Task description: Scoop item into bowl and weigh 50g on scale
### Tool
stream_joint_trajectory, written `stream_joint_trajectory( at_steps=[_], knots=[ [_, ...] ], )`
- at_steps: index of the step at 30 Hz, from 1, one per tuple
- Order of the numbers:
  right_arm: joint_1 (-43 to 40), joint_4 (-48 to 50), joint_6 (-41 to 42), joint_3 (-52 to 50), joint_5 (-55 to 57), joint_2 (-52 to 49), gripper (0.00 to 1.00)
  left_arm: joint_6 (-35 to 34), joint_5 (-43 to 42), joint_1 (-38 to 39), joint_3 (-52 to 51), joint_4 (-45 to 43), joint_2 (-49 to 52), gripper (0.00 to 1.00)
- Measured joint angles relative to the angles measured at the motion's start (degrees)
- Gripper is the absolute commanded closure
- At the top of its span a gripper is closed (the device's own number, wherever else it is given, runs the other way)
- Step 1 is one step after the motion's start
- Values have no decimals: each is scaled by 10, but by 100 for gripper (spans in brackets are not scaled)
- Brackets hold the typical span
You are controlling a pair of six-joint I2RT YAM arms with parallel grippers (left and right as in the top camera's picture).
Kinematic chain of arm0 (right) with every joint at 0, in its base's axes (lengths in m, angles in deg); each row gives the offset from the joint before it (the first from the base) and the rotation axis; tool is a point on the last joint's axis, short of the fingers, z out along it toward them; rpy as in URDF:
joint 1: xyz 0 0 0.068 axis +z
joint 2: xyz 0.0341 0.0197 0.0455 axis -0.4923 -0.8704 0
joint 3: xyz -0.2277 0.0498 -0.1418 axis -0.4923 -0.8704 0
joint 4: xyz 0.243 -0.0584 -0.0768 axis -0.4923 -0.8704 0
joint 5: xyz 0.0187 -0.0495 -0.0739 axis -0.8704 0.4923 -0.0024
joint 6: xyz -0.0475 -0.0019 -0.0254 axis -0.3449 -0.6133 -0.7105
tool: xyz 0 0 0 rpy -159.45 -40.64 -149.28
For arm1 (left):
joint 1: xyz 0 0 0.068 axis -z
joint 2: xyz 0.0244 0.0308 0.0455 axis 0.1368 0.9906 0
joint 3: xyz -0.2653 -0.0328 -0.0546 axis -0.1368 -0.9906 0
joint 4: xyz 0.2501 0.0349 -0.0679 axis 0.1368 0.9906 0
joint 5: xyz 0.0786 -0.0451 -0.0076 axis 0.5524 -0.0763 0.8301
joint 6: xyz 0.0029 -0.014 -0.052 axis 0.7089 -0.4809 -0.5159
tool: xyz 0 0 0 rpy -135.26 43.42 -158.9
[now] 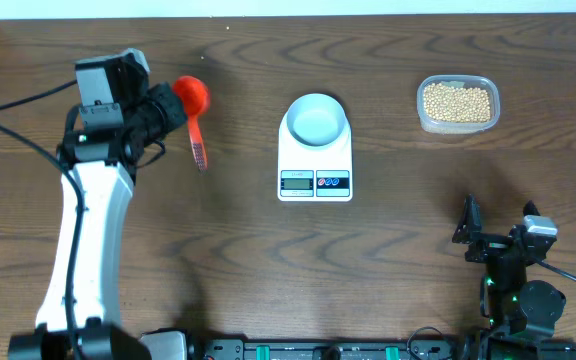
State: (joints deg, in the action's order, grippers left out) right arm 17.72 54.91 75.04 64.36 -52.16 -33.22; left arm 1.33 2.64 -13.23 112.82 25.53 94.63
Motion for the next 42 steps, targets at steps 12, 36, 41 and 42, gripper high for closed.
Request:
stream_joint_trajectory(
  at_steps=[12, 36, 41, 42],
  knots=[
    [0, -2, 1, 0, 24, 0, 1, -2, -2, 37, 0, 40, -28, 93],
    [0, -9, 75, 158, -223, -190, 1, -130, -1, 40, 0, 42, -28, 93],
    [0, -35, 86, 298, -312, -337, 1, -239, -1, 40, 0, 42, -28, 93],
    [0, -39, 87, 312, -321, -353, 1, -260, -1, 40, 0, 41, -28, 93]
  ],
)
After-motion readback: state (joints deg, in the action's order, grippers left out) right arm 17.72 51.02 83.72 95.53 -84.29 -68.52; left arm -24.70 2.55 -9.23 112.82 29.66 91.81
